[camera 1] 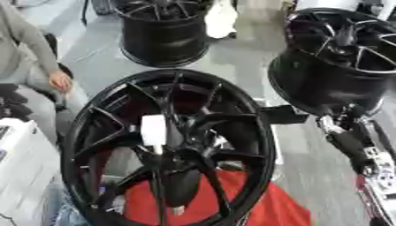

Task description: Pull the pin out of the wheel hub.

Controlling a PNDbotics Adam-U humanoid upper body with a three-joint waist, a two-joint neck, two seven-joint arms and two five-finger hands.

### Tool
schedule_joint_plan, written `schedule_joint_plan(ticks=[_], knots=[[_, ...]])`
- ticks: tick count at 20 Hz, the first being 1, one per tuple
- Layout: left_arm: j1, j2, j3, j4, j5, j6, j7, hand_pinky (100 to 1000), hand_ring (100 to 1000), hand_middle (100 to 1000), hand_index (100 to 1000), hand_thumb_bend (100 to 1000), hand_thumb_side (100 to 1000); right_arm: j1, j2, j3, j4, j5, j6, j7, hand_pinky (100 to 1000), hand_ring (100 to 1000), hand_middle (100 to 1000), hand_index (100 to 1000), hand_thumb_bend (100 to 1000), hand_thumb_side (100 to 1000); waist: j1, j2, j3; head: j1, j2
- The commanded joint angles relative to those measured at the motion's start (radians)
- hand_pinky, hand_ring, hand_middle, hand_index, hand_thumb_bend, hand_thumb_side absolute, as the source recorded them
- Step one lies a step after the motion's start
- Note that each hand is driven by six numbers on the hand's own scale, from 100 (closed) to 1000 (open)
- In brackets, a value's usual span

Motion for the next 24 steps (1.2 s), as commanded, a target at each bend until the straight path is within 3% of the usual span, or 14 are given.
schedule_joint_plan(ticks=[1, 10, 19, 24], knots=[[-0.006, 0.103, -0.017, -0.046, 0.026, -0.048, -0.007, 562, 588, 618, 816, 100, 589, -0.011, -0.023, -0.006, -0.013, 0.001, 0.0, 0.003, 667, 618, 675, 841, 100, 247, 0.006, -0.011, -0.004, 0.004, -0.003], [-0.067, 0.369, -0.13, -0.103, 0.024, -0.212, -0.048, 620, 638, 673, 838, 100, 438, -0.012, -0.029, -0.001, -0.008, 0.004, 0.0, 0.012, 667, 618, 675, 842, 100, 246, 0.017, -0.016, -0.021, 0.013, -0.002], [-0.272, 0.618, -0.37, -0.155, -0.113, -0.366, -0.192, 715, 730, 774, 877, 100, 282, -0.019, -0.028, 0.018, -0.004, 0.006, 0.0, 0.032, 667, 618, 674, 842, 100, 246, 0.028, -0.021, -0.064, 0.041, -0.001], [-0.394, 0.627, -0.514, -0.11, -0.2, -0.455, -0.281, 727, 751, 802, 883, 115, 247, -0.019, -0.028, 0.024, -0.002, 0.006, 0.001, 0.039, 667, 618, 674, 842, 100, 245, 0.033, -0.026, -0.082, 0.047, 0.003]])
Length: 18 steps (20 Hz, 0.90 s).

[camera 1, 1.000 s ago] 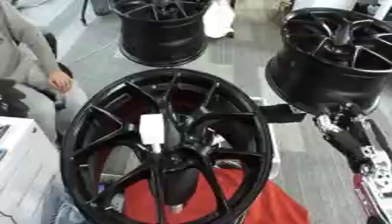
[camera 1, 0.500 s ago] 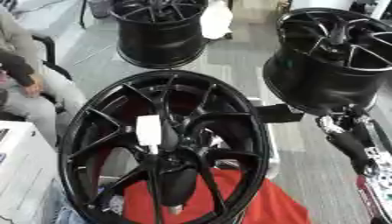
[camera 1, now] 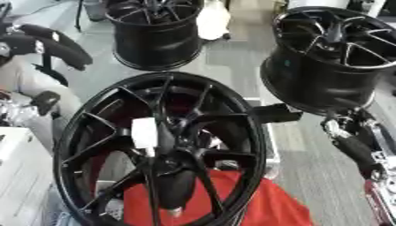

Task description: Pull the pin out of the wheel hub.

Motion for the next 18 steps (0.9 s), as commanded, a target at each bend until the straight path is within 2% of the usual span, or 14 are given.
schedule_joint_plan(ticks=[1, 5, 8, 11, 18], knots=[[-0.066, 0.035, -0.078, 0.037, -0.055, -0.218, -0.215, 732, 762, 809, 884, 151, 251, -0.013, -0.022, 0.002, -0.009, 0.005, -0.002, 0.007, 667, 618, 674, 842, 100, 245, 0.005, -0.014, -0.004, 0.006, 0.0], [-0.146, 0.013, -0.181, 0.095, -0.124, -0.287, -0.284, 738, 778, 824, 886, 232, 227, -0.011, -0.023, 0.005, -0.007, 0.005, -0.003, 0.011, 667, 618, 674, 842, 100, 245, 0.01, -0.019, -0.008, 0.007, 0.002], [-0.181, -0.005, -0.218, 0.119, -0.178, -0.335, -0.336, 753, 792, 834, 891, 283, 182, -0.01, -0.025, 0.005, -0.006, 0.006, -0.003, 0.012, 667, 618, 673, 842, 100, 245, 0.013, -0.021, -0.009, 0.006, 0.003], [-0.195, -0.018, -0.246, 0.125, -0.229, -0.345, -0.352, 755, 792, 834, 889, 292, 110, -0.01, -0.026, 0.006, -0.006, 0.007, -0.003, 0.013, 667, 618, 673, 842, 100, 245, 0.015, -0.022, -0.01, 0.006, 0.004], [-0.181, -0.04, -0.318, 0.15, -0.355, -0.346, -0.354, 748, 789, 831, 883, 279, 102, -0.011, -0.028, 0.008, -0.005, 0.007, -0.004, 0.015, 667, 618, 673, 842, 100, 244, 0.02, -0.022, -0.017, 0.011, 0.002]])
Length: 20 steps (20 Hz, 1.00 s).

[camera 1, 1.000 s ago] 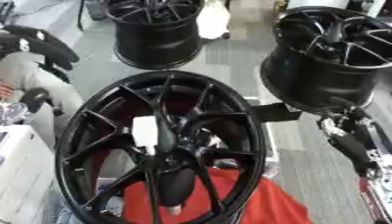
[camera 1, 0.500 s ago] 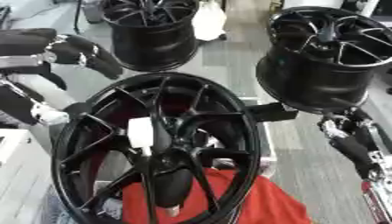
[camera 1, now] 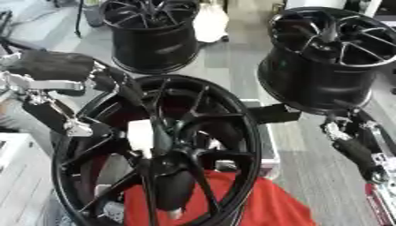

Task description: Pull the pin out of the wheel hub.

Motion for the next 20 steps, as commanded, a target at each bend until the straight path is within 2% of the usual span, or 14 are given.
schedule_joint_plan(ticks=[1, 8, 12, 13, 14, 20], knots=[[-0.007, 0.008, -0.02, 0.009, -0.059, -0.35, -0.35, 748, 788, 829, 882, 272, 103, -0.012, -0.024, 0.0, -0.01, 0.004, -0.002, 0.003, 667, 618, 673, 842, 100, 244, 0.004, -0.011, -0.001, 0.004, 0.001], [-0.002, -0.019, -0.067, 0.023, -0.153, -0.35, -0.35, 764, 792, 824, 879, 270, 100, -0.011, -0.024, 0.002, -0.008, 0.004, -0.003, 0.006, 668, 618, 673, 842, 100, 244, 0.008, -0.011, -0.006, 0.008, -0.003], [-0.013, -0.031, -0.06, 0.028, -0.154, -0.35, -0.35, 777, 807, 837, 884, 256, 100, -0.01, -0.024, 0.002, -0.008, 0.003, -0.004, 0.006, 668, 618, 672, 842, 100, 244, 0.008, -0.011, -0.008, 0.007, -0.004], [-0.017, -0.034, -0.056, 0.028, -0.15, -0.35, -0.35, 778, 808, 839, 885, 208, 104, -0.009, -0.024, 0.002, -0.007, 0.003, -0.004, 0.006, 668, 618, 672, 842, 100, 244, 0.008, -0.01, -0.009, 0.006, -0.005], [-0.021, -0.036, -0.053, 0.028, -0.146, -0.35, -0.35, 779, 809, 839, 886, 255, 100, -0.009, -0.024, 0.002, -0.007, 0.003, -0.004, 0.006, 668, 618, 672, 842, 100, 244, 0.008, -0.01, -0.009, 0.007, -0.006], [-0.041, -0.038, -0.039, 0.023, -0.115, -0.35, -0.35, 787, 817, 843, 885, 258, 100, -0.008, -0.025, 0.001, -0.006, 0.003, -0.005, 0.006, 668, 618, 672, 841, 100, 244, 0.01, -0.01, -0.012, 0.008, -0.006]])
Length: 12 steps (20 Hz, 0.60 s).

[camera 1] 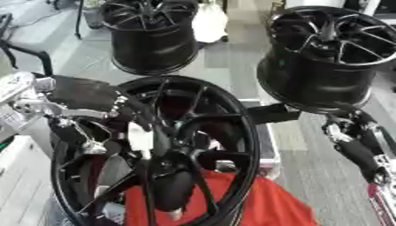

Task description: Pull the pin out of the wheel hub.

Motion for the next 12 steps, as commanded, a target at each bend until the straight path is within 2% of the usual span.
schedule_joint_plan(ticks=[1, 12], knots=[[-0.021, 0.023, 0.02, -0.006, 0.008, -0.35, -0.35, 788, 817, 842, 885, 258, 100, -0.009, -0.02, -0.004, -0.011, 0.002, -0.002, 0.001, 668, 618, 672, 841, 100, 243, 0.002, -0.009, -0.001, 0.002, -0.006], [-0.016, 0.01, -0.006, 0.021, -0.032, -0.35, -0.35, 751, 766, 798, 855, 178, 104, -0.01, -0.02, -0.003, -0.011, 0.001, -0.003, 0.002, 668, 617, 671, 841, 100, 243, 0.002, -0.006, -0.008, 0.002, -0.01]])
